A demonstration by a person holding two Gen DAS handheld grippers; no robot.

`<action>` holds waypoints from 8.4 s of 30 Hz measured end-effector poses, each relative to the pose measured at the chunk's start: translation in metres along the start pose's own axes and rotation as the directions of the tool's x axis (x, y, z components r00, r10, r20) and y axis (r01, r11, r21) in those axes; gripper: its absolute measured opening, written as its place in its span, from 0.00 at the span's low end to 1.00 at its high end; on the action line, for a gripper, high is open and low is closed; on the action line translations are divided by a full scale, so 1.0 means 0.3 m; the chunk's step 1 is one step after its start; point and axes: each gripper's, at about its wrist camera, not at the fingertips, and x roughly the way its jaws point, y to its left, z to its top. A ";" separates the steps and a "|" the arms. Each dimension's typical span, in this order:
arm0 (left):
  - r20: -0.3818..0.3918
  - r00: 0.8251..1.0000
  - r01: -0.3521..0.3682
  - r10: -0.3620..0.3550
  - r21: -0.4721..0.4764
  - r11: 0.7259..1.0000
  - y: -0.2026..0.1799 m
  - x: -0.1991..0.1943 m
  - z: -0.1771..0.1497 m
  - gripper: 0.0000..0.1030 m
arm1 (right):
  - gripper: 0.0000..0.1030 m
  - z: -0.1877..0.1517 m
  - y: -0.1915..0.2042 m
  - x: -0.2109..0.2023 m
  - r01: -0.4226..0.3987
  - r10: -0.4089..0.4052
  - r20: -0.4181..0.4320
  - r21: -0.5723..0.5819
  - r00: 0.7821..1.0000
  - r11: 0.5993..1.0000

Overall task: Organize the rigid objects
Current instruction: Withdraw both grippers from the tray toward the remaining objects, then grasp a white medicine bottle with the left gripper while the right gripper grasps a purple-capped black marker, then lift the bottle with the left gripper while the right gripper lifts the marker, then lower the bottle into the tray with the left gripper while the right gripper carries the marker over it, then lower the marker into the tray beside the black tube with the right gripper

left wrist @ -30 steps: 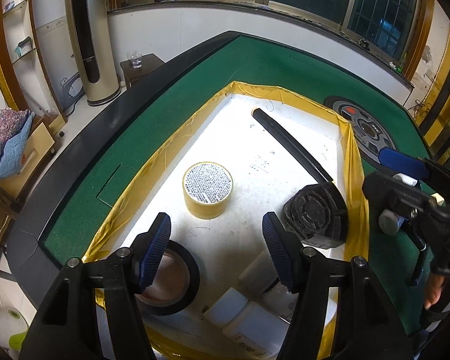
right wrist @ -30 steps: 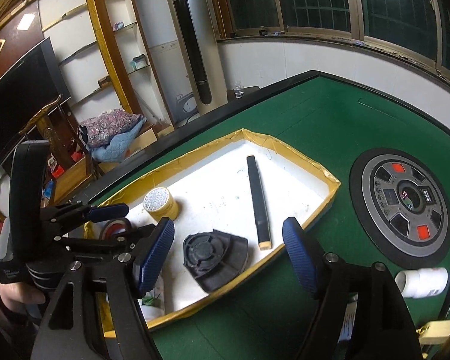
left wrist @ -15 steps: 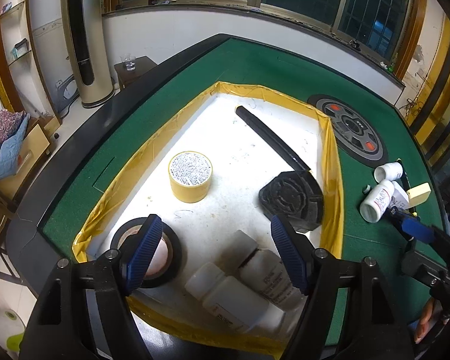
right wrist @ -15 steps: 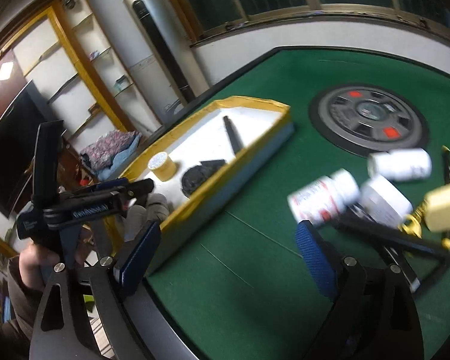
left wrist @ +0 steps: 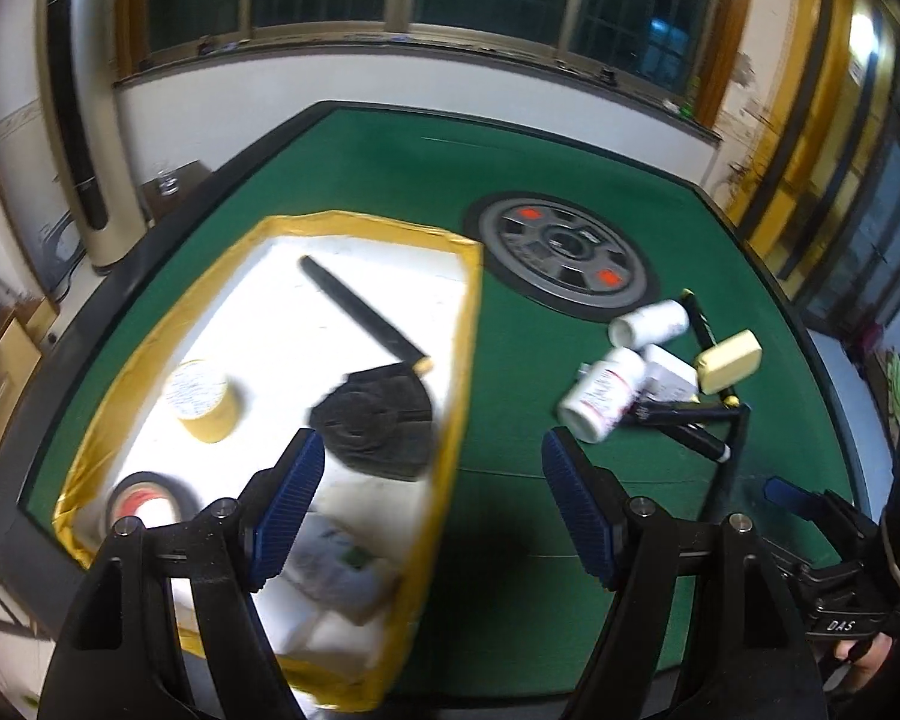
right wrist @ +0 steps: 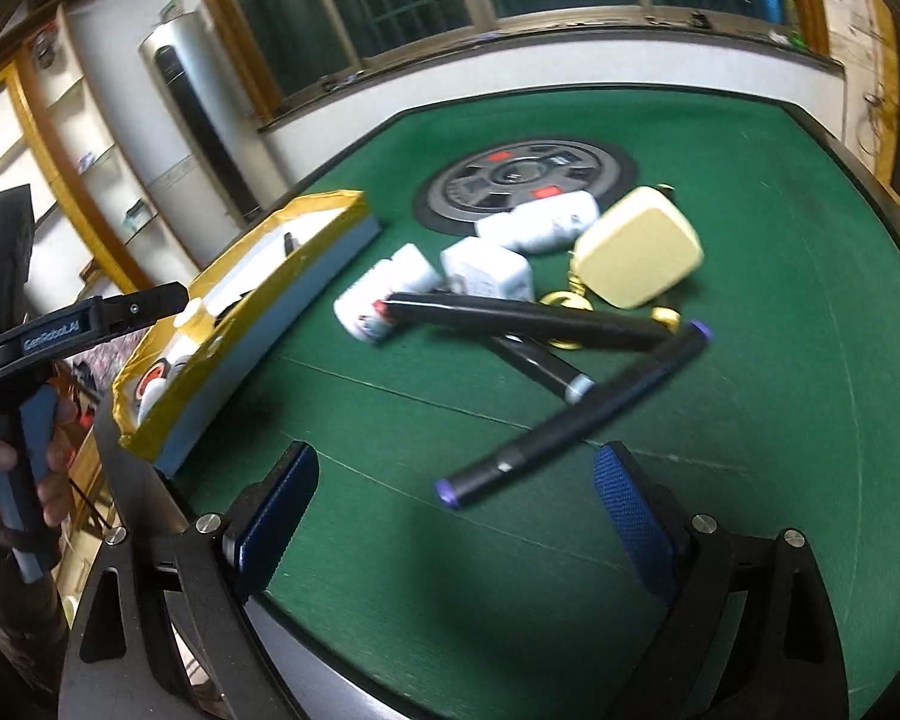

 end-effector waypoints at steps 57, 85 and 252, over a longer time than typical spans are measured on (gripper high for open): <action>-0.127 0.989 0.108 -0.073 0.294 0.950 -0.275 0.132 -0.210 0.33 | 0.55 0.027 -0.179 -0.005 0.182 -0.185 -0.009 0.211 0.983 0.960; -0.149 0.986 0.108 -0.073 0.247 0.963 -0.258 0.147 -0.189 0.39 | 0.15 0.009 -0.174 -0.008 0.369 -0.368 -0.053 0.007 0.928 0.930; -0.145 0.988 -0.082 0.056 -0.181 0.980 0.490 0.212 -0.003 0.33 | 0.13 0.444 0.740 0.680 -0.257 0.215 -0.332 -0.087 0.918 0.963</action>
